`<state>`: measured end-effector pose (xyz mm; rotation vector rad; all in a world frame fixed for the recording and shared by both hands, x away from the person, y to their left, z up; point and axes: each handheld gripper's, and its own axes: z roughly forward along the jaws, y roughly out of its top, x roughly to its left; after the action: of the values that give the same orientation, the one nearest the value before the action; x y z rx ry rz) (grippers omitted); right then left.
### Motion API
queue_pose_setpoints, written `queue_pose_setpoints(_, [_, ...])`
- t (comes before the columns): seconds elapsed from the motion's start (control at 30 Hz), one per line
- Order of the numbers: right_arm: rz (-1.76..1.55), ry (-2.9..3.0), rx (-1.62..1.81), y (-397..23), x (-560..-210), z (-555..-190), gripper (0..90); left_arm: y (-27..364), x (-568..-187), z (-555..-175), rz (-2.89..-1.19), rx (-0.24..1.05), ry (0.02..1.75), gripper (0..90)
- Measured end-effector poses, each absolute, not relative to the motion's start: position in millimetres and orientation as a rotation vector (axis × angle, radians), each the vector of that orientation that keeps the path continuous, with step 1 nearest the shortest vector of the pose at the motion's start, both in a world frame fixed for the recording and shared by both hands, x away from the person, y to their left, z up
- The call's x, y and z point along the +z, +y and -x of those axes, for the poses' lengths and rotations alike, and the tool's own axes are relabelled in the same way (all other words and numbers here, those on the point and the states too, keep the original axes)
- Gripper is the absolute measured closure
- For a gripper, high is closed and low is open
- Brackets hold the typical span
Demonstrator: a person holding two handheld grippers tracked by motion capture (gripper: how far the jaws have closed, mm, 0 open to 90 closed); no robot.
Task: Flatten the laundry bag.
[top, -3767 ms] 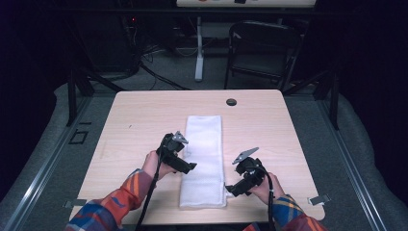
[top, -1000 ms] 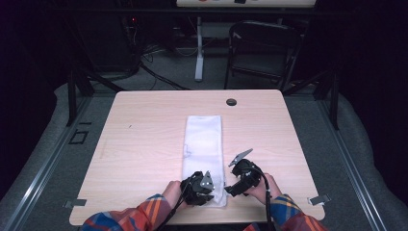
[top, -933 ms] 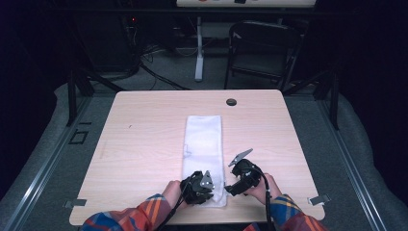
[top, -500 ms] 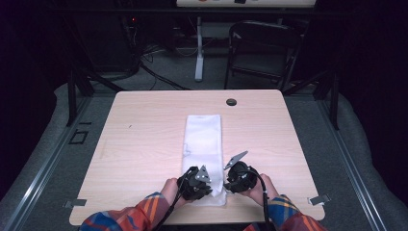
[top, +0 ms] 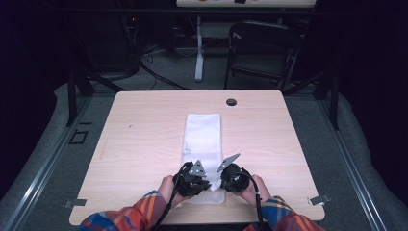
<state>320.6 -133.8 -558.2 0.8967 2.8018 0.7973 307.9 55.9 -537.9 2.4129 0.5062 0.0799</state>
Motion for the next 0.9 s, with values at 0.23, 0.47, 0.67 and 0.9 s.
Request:
queue_pose_setpoints(0.23, [-0.912,2.803,0.805,-133.8,-560.8,-321.6,90.0,61.3,-536.1,-311.9,-2.415,0.094,0.526,85.3])
queue_pose_setpoints(0.47, [-0.909,2.817,0.761,-137.1,-558.7,-325.0,90.0,67.5,-535.3,-315.7,-2.416,0.112,0.561,85.2])
queue_pose_setpoints(0.67, [-0.943,2.812,0.752,-138.1,-558.4,-326.0,90.0,72.2,-533.4,-318.6,-2.414,0.129,0.575,85.2])
queue_pose_setpoints(0.9, [-0.97,2.812,0.735,-141.8,-557.7,-328.6,90.0,80.5,-529.0,-320.8,-2.376,0.15,0.604,85.3])
